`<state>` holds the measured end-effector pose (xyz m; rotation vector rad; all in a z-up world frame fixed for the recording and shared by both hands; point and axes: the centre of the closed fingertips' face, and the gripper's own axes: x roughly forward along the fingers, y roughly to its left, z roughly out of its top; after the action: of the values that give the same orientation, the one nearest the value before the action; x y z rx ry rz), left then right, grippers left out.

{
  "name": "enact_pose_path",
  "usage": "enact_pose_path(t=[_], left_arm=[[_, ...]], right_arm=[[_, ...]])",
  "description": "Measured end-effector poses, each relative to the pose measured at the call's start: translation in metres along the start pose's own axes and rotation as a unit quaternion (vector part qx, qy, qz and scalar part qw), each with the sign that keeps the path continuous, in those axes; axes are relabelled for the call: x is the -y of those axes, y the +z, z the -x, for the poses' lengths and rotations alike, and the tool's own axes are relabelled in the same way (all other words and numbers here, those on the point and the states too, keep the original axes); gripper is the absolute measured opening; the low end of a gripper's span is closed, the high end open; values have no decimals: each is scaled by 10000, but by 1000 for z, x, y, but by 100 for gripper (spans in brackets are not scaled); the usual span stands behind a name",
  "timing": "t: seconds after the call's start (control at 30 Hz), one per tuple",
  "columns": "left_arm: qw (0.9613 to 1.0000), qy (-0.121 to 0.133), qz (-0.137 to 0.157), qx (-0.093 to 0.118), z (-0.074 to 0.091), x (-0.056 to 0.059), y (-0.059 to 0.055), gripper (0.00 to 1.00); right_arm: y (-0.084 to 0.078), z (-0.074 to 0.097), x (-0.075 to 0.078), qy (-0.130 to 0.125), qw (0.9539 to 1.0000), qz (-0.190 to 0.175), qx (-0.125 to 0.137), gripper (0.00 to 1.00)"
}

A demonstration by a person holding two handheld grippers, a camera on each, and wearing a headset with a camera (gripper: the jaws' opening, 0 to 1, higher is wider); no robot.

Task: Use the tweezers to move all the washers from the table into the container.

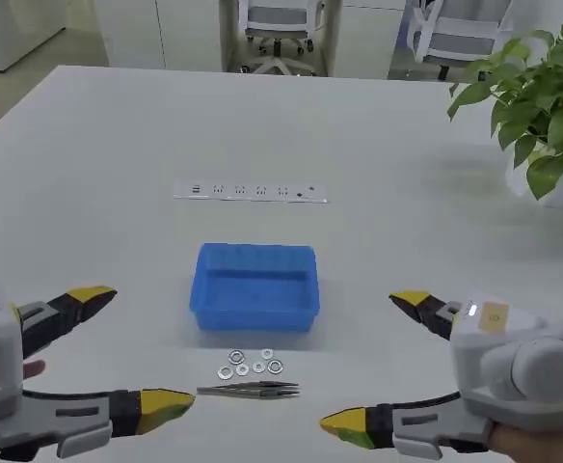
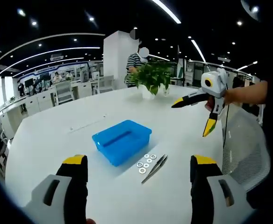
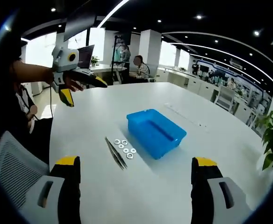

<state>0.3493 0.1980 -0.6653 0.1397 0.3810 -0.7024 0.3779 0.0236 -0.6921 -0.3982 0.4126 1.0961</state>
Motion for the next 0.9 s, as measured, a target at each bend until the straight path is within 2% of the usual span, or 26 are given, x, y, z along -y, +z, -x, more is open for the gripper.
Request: enact_pose_path(t=[0.57,0.9], left_arm=[[10000,-60,-72,-27,0,0,1,95],[9996,-208,-174,-110,-3,-1,3,93]], right_arm=[[2,5,4,3,10000,61,7,99],[4,5,11,140,9996,255,-63,96]])
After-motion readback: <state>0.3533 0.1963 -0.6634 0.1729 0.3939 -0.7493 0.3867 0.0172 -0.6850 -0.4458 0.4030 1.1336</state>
